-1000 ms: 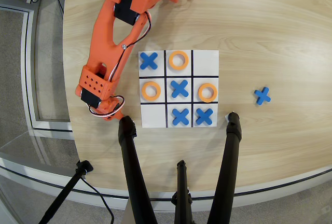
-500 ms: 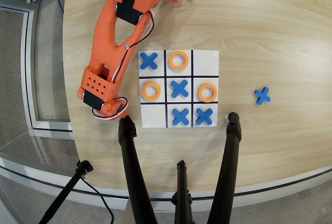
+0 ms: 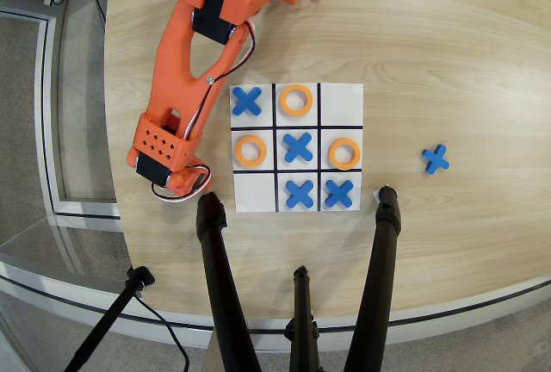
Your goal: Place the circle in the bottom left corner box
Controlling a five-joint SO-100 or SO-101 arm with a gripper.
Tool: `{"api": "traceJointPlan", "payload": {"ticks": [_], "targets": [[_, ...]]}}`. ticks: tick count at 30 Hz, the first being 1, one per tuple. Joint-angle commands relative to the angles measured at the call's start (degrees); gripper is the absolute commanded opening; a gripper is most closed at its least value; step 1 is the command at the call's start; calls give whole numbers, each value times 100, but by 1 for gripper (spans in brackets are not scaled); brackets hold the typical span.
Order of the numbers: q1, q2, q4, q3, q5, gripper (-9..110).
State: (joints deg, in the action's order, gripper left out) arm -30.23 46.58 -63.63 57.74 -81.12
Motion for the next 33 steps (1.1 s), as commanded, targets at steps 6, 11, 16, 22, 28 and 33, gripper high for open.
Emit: {"api": "traceJointPlan", "payload": {"ticks": [6, 11, 16, 22, 28, 33], "targets": [[-88, -26, -272, 53, -202, 13], [-88, -44, -290, 44, -202, 1], [-88, -44, -308, 53, -220, 0], [-9, 18, -483, -193, -149, 0], [255, 1090, -1204, -422, 167, 0], [545, 2558, -1266, 246, 211, 0]]}}
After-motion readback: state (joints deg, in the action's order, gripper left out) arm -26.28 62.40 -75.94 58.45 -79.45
